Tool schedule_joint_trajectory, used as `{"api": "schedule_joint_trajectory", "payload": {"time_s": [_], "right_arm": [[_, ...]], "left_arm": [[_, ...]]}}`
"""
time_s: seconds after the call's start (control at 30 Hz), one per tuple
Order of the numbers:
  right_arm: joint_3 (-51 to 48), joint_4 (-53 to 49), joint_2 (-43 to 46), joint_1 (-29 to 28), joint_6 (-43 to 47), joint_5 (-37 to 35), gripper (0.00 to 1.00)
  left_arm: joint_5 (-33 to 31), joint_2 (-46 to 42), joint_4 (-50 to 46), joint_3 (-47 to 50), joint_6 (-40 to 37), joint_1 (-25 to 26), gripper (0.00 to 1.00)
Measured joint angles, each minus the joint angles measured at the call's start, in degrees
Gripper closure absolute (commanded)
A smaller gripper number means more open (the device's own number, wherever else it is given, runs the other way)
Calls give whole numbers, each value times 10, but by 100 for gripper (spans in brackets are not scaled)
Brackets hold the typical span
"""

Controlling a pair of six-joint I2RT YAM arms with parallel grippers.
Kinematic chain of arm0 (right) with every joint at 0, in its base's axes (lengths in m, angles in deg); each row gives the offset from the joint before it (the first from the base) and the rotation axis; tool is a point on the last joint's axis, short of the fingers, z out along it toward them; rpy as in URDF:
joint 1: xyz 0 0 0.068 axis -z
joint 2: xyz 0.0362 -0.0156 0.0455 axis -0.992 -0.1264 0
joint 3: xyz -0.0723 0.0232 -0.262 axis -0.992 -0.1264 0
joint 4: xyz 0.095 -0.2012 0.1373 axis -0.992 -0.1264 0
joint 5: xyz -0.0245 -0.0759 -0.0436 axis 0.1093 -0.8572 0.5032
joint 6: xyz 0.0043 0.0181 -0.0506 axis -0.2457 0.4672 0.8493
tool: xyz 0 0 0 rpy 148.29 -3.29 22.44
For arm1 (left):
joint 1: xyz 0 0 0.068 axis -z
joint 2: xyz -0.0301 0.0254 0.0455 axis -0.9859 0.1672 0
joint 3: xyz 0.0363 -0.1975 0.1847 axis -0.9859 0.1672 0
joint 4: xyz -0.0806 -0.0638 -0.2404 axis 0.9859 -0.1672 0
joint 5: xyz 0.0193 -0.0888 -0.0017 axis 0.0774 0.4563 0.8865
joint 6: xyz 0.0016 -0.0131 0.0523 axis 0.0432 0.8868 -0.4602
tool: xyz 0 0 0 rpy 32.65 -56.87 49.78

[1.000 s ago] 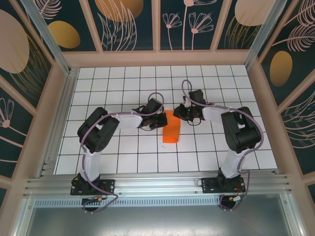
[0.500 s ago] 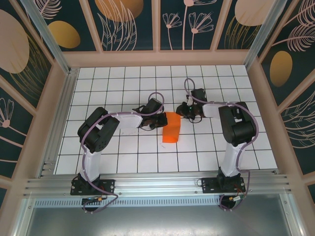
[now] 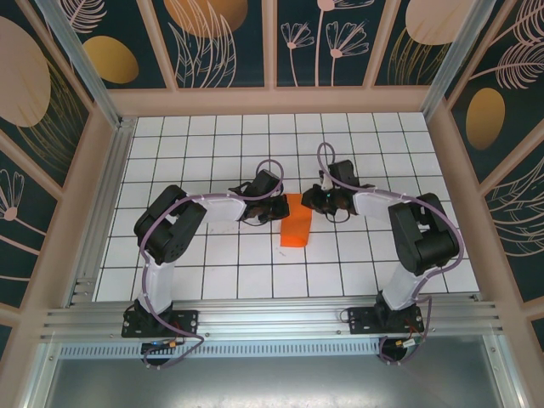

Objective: Fold a paper plane with a square sheet of paper (pick it up from the middle)
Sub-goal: Fold the square sheet of paper in half at the center of the table.

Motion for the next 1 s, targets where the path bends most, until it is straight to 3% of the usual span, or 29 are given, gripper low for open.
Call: {"api": "schedule_joint_trajectory", "payload": {"time_s": [1.0], "right_arm": [[-87,-40,26,-33,11,86,83]], "left_arm": [[-3,0,13,5,9,0,99]]}}
